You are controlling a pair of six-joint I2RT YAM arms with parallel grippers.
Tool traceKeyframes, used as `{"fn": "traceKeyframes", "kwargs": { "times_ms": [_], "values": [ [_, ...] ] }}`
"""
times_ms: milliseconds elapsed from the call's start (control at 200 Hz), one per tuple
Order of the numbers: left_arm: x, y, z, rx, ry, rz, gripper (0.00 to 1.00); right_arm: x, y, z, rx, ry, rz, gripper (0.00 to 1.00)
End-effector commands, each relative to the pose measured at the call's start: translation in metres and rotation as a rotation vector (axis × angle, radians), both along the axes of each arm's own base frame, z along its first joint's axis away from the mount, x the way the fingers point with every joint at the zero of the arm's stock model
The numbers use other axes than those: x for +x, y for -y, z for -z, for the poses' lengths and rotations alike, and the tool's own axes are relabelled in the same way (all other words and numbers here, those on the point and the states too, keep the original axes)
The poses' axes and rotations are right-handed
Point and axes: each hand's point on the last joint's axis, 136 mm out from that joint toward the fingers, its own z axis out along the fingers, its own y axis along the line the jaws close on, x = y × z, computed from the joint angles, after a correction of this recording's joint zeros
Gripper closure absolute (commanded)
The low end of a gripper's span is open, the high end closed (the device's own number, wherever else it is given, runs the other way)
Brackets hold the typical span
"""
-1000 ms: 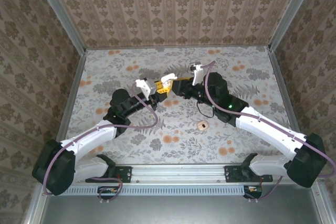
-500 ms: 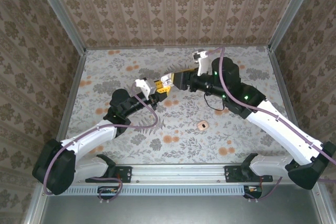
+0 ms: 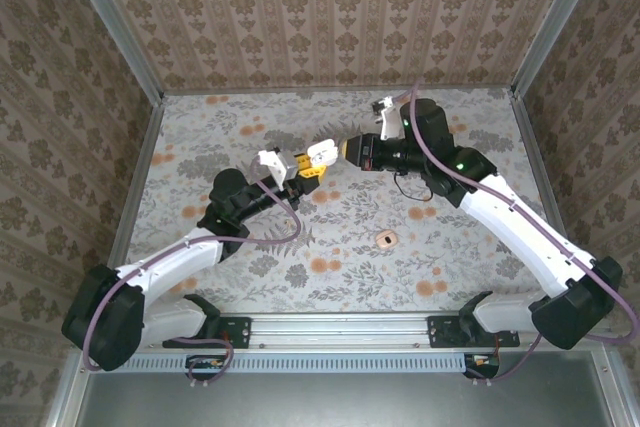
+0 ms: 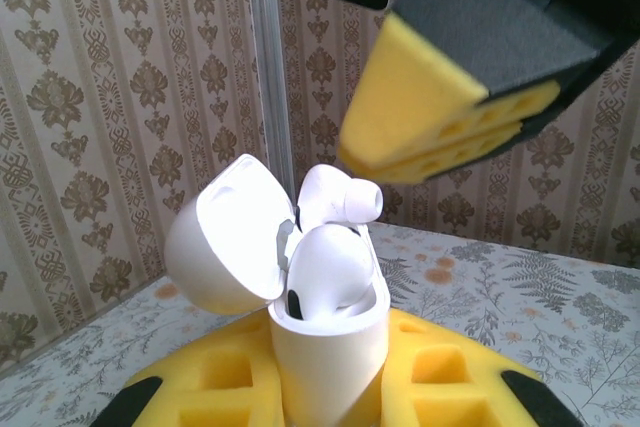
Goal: Insert wireless bluetooth earbuds into charging case
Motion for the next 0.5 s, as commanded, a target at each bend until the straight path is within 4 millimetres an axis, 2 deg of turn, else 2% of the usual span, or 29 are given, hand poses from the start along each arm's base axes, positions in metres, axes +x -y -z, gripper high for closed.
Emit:
{"fn": "traceKeyframes", "kwargs": {
  "times_ms": [0, 325, 495],
  "values": [
    [-0.001, 0.004, -0.022, -0.043, 0.039, 0.025, 1.0, -0.006, -0.011, -0.001, 0.05, -0.024, -0.042, 0.87],
    [0.002, 0.006, -0.018, -0.039, 0.035, 0.024, 1.0, -0.012, -0.022, -0.003, 0.06, -0.025, -0.065, 0.89],
    [0.003, 0.007, -0.018, -0.041, 0.036, 0.022, 1.0, -0.012, -0.029, 0.004, 0.056, -0.047, -0.076, 0.89]
  ]
}}
